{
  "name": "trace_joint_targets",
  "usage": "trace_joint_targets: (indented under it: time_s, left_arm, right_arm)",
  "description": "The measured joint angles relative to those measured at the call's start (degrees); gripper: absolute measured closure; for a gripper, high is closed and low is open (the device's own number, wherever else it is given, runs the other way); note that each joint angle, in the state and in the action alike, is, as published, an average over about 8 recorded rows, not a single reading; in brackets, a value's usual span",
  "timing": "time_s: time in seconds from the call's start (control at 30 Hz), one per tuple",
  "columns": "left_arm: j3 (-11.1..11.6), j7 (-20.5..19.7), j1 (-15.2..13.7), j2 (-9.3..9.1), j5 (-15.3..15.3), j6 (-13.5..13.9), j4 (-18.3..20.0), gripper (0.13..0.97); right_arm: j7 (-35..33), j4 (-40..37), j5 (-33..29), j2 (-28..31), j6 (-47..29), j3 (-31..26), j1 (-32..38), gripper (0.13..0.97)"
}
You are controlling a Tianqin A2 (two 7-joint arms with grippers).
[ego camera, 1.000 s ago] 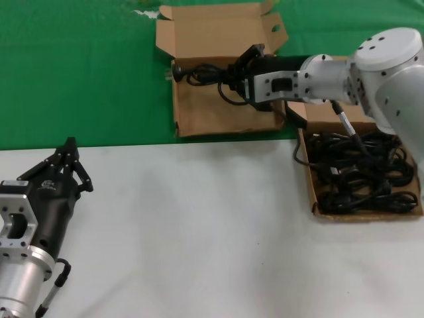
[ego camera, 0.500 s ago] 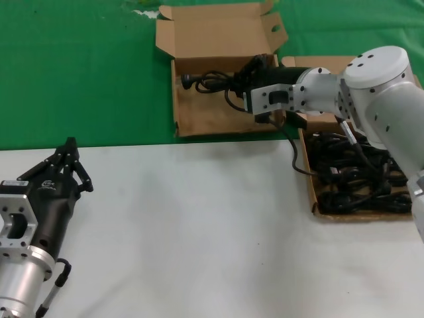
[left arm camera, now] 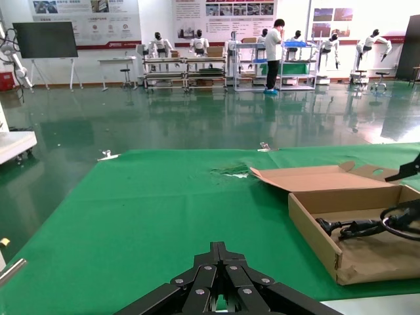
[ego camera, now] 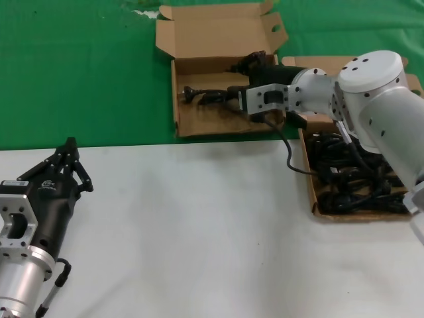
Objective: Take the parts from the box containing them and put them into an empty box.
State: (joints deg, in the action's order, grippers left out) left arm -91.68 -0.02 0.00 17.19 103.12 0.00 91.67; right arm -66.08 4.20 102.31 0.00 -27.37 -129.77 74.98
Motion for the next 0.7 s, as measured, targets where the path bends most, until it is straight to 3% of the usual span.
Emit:
trace_joint_targets:
  time_s: [0.33, 0.6, 0.7]
  left_arm:
    - [0.0, 0.0, 0.0, 0.00, 0.0, 0.0, 0.0, 0.958]
    - [0.0, 0.0, 0.0, 0.00, 0.0, 0.0, 0.0, 0.958]
    - [0.0, 0.0, 0.0, 0.00, 0.0, 0.0, 0.0, 0.958]
  right_arm:
    - [-0.4, 0.1, 8.1, 0.0, 0.5, -6.6, 0.3, 0.732]
    - [-3.4, -2.3, 6.5, 0.5, -1.9, -1.1, 1.9, 0.553]
    - [-4.5, -2.7, 5.4, 1.2, -3.3, 1.4, 2.3, 0.553]
